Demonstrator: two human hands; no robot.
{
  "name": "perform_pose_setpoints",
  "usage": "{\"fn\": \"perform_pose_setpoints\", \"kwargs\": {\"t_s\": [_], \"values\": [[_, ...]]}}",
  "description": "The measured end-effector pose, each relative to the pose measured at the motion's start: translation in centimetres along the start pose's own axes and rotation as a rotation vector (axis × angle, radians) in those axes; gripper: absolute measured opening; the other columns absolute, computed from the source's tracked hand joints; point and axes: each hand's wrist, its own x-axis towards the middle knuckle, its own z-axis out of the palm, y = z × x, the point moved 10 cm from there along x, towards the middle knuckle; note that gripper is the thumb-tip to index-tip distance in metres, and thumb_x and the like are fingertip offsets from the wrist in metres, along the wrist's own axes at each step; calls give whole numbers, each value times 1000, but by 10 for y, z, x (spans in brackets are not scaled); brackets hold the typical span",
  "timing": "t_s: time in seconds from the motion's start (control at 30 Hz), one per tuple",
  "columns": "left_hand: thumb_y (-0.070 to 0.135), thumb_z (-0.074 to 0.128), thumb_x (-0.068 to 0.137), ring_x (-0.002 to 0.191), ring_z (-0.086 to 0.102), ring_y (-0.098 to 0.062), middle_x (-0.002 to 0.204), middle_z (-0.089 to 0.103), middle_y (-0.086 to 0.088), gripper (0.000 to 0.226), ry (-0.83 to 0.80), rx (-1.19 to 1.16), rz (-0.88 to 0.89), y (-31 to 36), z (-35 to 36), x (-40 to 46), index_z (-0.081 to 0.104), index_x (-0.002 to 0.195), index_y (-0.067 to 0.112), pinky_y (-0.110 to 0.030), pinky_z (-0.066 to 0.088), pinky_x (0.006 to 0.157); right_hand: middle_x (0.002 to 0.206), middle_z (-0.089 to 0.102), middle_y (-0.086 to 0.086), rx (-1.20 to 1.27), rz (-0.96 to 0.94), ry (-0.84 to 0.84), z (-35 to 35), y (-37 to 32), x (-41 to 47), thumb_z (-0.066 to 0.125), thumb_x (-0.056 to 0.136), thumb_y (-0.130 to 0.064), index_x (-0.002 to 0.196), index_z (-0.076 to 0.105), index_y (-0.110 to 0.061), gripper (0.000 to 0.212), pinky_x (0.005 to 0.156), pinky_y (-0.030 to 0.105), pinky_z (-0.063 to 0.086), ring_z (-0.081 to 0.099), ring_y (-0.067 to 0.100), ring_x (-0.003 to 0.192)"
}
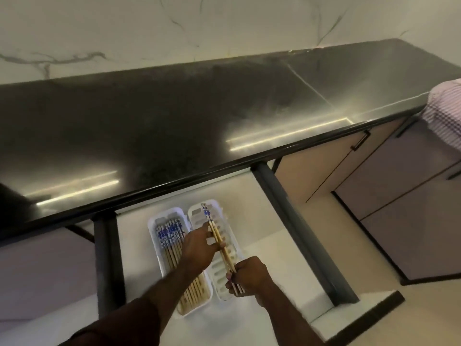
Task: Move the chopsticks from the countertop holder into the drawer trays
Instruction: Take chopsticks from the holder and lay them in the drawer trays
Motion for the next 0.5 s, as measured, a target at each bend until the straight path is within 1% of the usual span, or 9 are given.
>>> {"fn": "perform_pose_setpoints", "kwargs": {"t_s": [0.07, 0.1, 0.17, 0.23, 0.3, 0.37, 0.4, 0.43, 0.5], "values": [[37, 79, 75, 113, 60, -23, 120, 68, -6, 61, 2, 165, 8, -6, 7, 4, 54, 128, 16, -37, 46, 99, 61, 64, 13, -14, 27, 2, 2, 6, 16, 57, 81, 12, 68, 66, 2, 19, 52, 32, 52, 61, 26, 52], [41, 78, 76, 120, 54, -26, 126, 63, -8, 69, 24, 236, 0, -9, 6, 4, 49, 134, 17, -39, 42, 103, 59, 64, 13, -24, 33, 11, 3, 7, 21, 56, 80, 13, 63, 63, 0, 23, 52, 31, 51, 59, 26, 49], [47, 75, 76, 129, 43, -28, 136, 55, -8, 72, 65, 362, 39, -9, 6, 4, 49, 136, 18, -40, 32, 108, 55, 62, 12, -71, 56, 26, 6, 12, 31, 55, 79, 12, 61, 58, -3, 24, 50, 31, 48, 56, 25, 46], [51, 71, 77, 139, 30, -27, 143, 51, -5, 67, 34, 500, 108, -6, 12, 5, 52, 133, 20, -43, 20, 114, 57, 62, 11, -127, 64, 43, 11, 13, 37, 62, 78, 7, 64, 58, -4, 18, 53, 33, 50, 58, 26, 48], [54, 66, 80, 146, 18, -25, 148, 46, -4, 62, -39, 666, 133, -7, 22, 10, 55, 131, 20, -47, 2, 118, 75, 65, 7, -359, 0, 39, 16, 7, 43, 72, 79, -11, 80, 65, -5, 9, 62, 32, 53, 66, 26, 65], [55, 62, 83, 149, 9, -27, 151, 42, -8, 60, -107, 803, 155, -9, 30, 15, 57, 129, 17, -49, -14, 115, 98, 69, 3, -634, -33, 19, 22, 4, 46, 69, 83, -29, 102, 67, -6, 30, 69, 25, 48, 68, 24, 89], [54, 61, 84, 150, 7, -28, 152, 41, -10, 59, -134, 848, 167, -9, 34, 16, 58, 128, 16, -49, -18, 113, 104, 70, 4, -692, -46, 25, 24, 2, 47, 67, 84, -34, 106, 66, -8, 34, 70, 23, 45, 67, 23, 97], [54, 60, 85, 150, 7, -29, 151, 42, -10, 57, -157, 890, 181, -10, 36, 17, 59, 127, 15, -50, -19, 112, 106, 71, 4, -742, -66, 32, 26, 2, 49, 67, 84, -37, 106, 67, -8, 36, 71, 23, 45, 66, 23, 101], [55, 58, 86, 149, 11, -31, 146, 48, -10, 55, -201, 977, 209, -10, 42, 18, 61, 123, 14, -51, -20, 111, 101, 71, 6, -744, -60, 51, 28, 3, 50, 68, 82, -35, 103, 67, -8, 34, 74, 25, 51, 67, 25, 100]]}}
